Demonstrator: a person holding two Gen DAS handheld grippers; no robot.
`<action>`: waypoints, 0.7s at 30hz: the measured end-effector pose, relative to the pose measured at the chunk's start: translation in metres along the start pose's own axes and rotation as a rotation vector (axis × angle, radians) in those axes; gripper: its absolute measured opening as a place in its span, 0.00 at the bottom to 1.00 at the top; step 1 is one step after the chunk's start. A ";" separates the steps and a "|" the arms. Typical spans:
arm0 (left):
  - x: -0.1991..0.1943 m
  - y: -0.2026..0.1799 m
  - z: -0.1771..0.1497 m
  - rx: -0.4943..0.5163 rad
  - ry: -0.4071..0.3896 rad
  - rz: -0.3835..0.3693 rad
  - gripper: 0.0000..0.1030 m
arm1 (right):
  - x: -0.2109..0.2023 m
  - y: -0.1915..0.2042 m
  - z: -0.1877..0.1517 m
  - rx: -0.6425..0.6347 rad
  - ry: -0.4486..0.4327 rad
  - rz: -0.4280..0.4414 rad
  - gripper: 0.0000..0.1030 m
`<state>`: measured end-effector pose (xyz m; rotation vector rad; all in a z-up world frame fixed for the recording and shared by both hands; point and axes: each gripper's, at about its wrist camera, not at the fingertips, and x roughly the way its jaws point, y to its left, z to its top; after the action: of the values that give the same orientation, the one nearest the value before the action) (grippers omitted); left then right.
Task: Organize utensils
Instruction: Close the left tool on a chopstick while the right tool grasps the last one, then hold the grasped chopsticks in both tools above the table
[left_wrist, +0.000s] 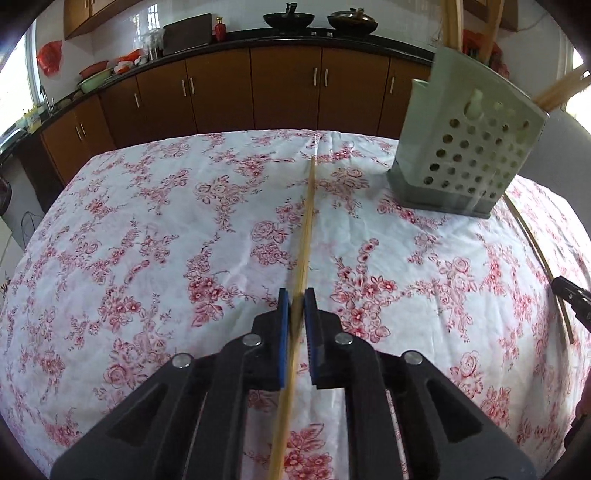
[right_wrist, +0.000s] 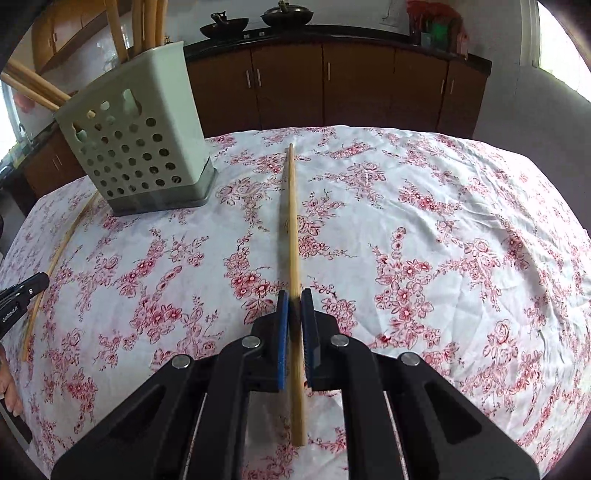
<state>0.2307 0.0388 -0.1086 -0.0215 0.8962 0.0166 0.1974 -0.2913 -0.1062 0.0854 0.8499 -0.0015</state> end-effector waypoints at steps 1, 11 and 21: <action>0.000 0.001 0.001 -0.003 0.000 -0.004 0.12 | 0.001 0.001 0.000 -0.005 -0.009 -0.002 0.08; 0.002 0.007 0.002 -0.020 0.000 -0.023 0.12 | 0.002 -0.005 -0.003 0.008 -0.009 0.015 0.08; 0.001 0.008 0.002 -0.022 0.000 -0.026 0.12 | 0.001 -0.004 -0.003 0.010 -0.009 0.016 0.08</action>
<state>0.2330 0.0467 -0.1085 -0.0533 0.8954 0.0024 0.1955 -0.2955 -0.1095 0.1011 0.8406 0.0086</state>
